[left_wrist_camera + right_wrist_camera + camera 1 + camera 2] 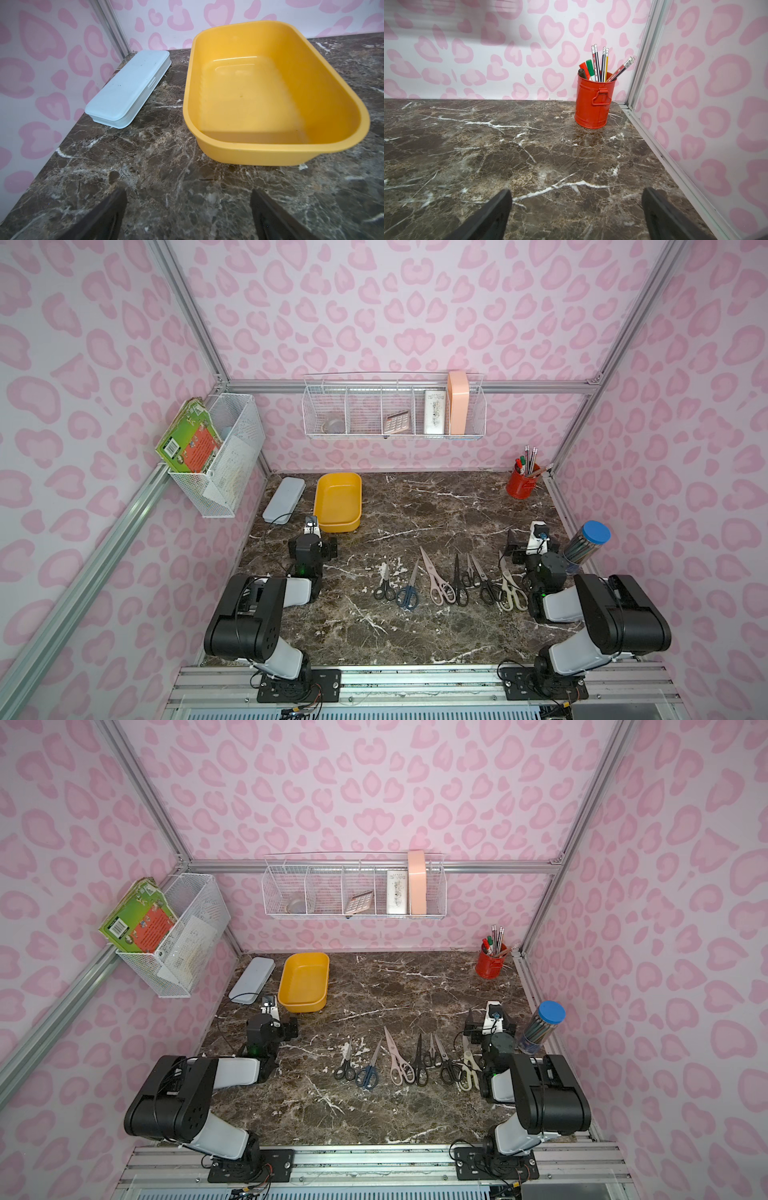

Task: Put the scissors into the storage box
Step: Move the storage box to the center of the board.

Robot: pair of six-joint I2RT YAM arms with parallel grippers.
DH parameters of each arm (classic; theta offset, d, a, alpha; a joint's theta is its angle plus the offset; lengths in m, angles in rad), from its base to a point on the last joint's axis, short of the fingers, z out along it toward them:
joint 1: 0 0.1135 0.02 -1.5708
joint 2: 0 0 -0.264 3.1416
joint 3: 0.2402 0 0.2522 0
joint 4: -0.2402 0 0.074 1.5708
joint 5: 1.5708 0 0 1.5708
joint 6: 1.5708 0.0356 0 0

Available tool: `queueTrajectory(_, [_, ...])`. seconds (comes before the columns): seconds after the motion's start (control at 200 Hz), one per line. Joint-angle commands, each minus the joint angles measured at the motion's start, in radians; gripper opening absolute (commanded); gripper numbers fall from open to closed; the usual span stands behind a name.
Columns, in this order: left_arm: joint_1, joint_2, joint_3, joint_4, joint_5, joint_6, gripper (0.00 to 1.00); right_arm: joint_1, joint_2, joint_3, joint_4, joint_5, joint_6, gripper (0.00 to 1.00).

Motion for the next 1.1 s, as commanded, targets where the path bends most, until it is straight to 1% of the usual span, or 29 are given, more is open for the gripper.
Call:
queueTrajectory(0.0, [-0.008, -0.018, -0.008, 0.020, -0.002, 0.019, 0.91, 0.001, -0.002, -0.003, 0.029, 0.021, 0.008, 1.00])
queueTrajectory(0.04, [-0.024, -0.045, -0.021, 0.062, -0.029, 0.068, 0.90, 0.001, -0.019, -0.011, 0.034, 0.084, 0.032, 1.00])
queueTrajectory(0.075, [-0.069, -0.108, -0.014, 0.029, -0.114, 0.105, 0.90, 0.005, -0.066, -0.015, 0.004, 0.134, 0.043, 0.99])
queueTrajectory(0.1, [-0.107, -0.169, 0.010, -0.053, -0.170, 0.122, 0.89, 0.009, -0.119, -0.005, -0.060, 0.159, 0.045, 0.97])
queueTrajectory(0.11, [-0.119, -0.195, 0.025, -0.111, -0.187, 0.120, 0.88, 0.013, -0.141, -0.001, -0.089, 0.170, 0.043, 0.96])
queueTrajectory(0.135, [-0.140, -0.257, 0.077, -0.240, -0.213, 0.091, 0.84, 0.027, -0.208, 0.021, -0.171, 0.196, 0.037, 0.95])
queueTrajectory(0.145, [-0.144, -0.281, 0.100, -0.314, -0.216, 0.057, 0.83, 0.034, -0.232, 0.032, -0.211, 0.206, 0.037, 0.94])
queueTrajectory(0.165, [-0.145, -0.322, 0.156, -0.451, -0.193, 0.003, 0.80, 0.049, -0.280, 0.055, -0.280, 0.220, 0.045, 0.94])
queueTrajectory(0.17, [-0.146, -0.332, 0.179, -0.510, -0.187, -0.008, 0.80, 0.052, -0.290, 0.061, -0.296, 0.220, 0.048, 0.94])
queueTrajectory(0.18, [-0.144, -0.349, 0.219, -0.586, -0.171, -0.061, 0.79, 0.056, -0.315, 0.073, -0.331, 0.215, 0.051, 0.94])
queueTrajectory(0.19, [-0.140, -0.360, 0.254, -0.665, -0.149, -0.086, 0.78, 0.058, -0.333, 0.087, -0.363, 0.199, 0.053, 0.94])
queueTrajectory(0.21, [-0.129, -0.371, 0.301, -0.751, -0.113, -0.113, 0.73, 0.062, -0.371, 0.113, -0.424, 0.155, 0.053, 0.93])
queueTrajectory(0.235, [-0.120, -0.370, 0.381, -0.868, -0.098, -0.144, 0.71, 0.069, -0.411, 0.144, -0.487, 0.106, 0.065, 0.93])
queueTrajectory(0.275, [-0.097, -0.347, 0.489, -0.987, -0.073, -0.188, 0.69, 0.091, -0.454, 0.183, -0.556, 0.065, 0.080, 0.93])
queueTrajectory(0.31, [-0.067, -0.309, 0.586, -1.108, -0.025, -0.223, 0.67, 0.123, -0.476, 0.211, -0.603, 0.043, 0.072, 0.93])
queueTrajectory(0.4, [0.010, -0.194, 0.779, -1.325, 0.076, -0.294, 0.67, 0.230, -0.501, 0.273, -0.718, 0.019, 0.011, 0.92])
queueTrajectory(0.455, [0.030, -0.128, 0.864, -1.391, 0.121, -0.300, 0.70, 0.304, -0.513, 0.285, -0.756, 0.021, -0.028, 0.92])
queueTrajectory(0.535, [0.036, -0.025, 0.968, -1.474, 0.105, -0.304, 0.76, 0.388, -0.538, 0.266, -0.751, -0.008, -0.071, 0.92])
queueTrajectory(0.605, [0.063, 0.072, 1.064, -1.543, 0.115, -0.309, 0.77, 0.448, -0.562, 0.251, -0.751, -0.019, -0.079, 0.92])
queueTrajectory(0.675, [0.093, 0.155, 1.120, -1.566, 0.126, -0.298, 0.77, 0.487, -0.575, 0.250, -0.781, -0.025, -0.073, 0.92])
queueTrajectory(0.73, [0.109, 0.220, 1.161, -1.564, 0.129, -0.275, 0.76, 0.513, -0.575, 0.249, -0.807, -0.016, -0.065, 0.92])
queueTrajectory(0.81, [0.117, 0.317, 1.223, -1.570, 0.100, -0.239, 0.76, 0.541, -0.569, 0.241, -0.827, -0.013, -0.055, 0.92])
queueTrajectory(0.94, [0.123, 0.472, 1.349, -1.628, 0.123, -0.212, 0.75, 0.569, -0.585, 0.207, -0.816, -0.010, -0.037, 0.92])
queueTrajectory(1.015, [0.122, 0.540, 1.394, -1.648, 0.133, -0.210, 0.74, 0.571, -0.601, 0.182, -0.791, -0.018, -0.029, 0.92])
queueTrajectory(1.095, [0.121, 0.601, 1.434, -1.666, 0.156, -0.207, 0.69, 0.570, -0.610, 0.174, -0.782, -0.014, -0.028, 0.93])
